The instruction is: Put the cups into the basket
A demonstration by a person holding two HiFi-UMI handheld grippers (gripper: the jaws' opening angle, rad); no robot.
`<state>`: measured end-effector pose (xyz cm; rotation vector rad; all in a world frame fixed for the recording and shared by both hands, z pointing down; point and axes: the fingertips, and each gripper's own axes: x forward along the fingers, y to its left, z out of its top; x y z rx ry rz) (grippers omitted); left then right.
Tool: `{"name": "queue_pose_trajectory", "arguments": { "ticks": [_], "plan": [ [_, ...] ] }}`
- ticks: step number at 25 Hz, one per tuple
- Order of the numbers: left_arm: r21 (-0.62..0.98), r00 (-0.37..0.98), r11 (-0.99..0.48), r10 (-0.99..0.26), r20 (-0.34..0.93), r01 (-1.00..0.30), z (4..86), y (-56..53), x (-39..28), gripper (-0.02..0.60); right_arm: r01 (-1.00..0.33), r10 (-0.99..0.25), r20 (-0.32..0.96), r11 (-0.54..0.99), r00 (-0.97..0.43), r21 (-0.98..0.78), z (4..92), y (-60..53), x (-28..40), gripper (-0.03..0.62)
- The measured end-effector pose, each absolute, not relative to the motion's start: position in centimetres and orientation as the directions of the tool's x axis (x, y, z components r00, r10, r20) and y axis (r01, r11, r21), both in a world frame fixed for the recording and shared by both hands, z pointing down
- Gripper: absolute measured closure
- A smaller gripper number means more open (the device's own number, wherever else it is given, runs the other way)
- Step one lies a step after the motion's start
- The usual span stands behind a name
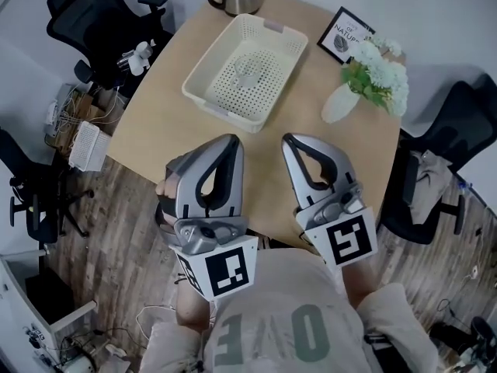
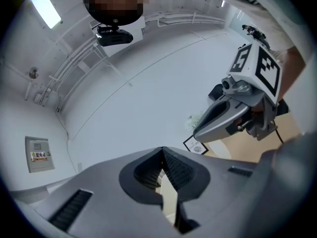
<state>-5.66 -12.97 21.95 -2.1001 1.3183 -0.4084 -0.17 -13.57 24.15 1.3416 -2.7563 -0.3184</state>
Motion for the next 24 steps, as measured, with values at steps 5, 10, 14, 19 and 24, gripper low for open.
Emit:
{"name": "queue_pose_trajectory", "arguments": {
  "ticks": [5, 10, 14, 19, 24],
  "plan": [
    [-0.669, 0.432, -0.306, -0.901, -0.026, -0.677, 21.8, -13.0, -5.3, 0.574, -0.783, -0.790, -0.035, 0.598, -0.612, 0.172, 25.3, -13.0, 0.7, 0.596],
    [-0.677, 0.427, -0.301, -0.904, -0.023, -0.672, 21.9, -13.3, -4.9, 0.574, -0.784, -0.791, -0.045, 0.596, -0.610, 0.172, 25.4, -13.1, 1.2, 0.595],
    [-0.681, 0.432, -0.303, -0.902, -0.021, -0.667, 21.9, -13.3, -4.6, 0.574, -0.787, -0.792, -0.052, 0.593, -0.608, 0.171, 25.3, -13.1, 1.4, 0.596],
    [-0.677, 0.439, -0.304, -0.898, -0.031, -0.670, 21.7, -13.3, -4.4, 0.574, -0.790, -0.794, -0.051, 0.591, -0.605, 0.164, 25.6, -13.2, 1.5, 0.595],
    [-0.674, 0.437, -0.304, -0.899, -0.031, -0.673, 21.8, -13.2, -4.6, 0.574, -0.793, -0.796, -0.058, 0.588, -0.602, 0.160, 25.5, -13.2, 1.5, 0.595]
  ]
}}
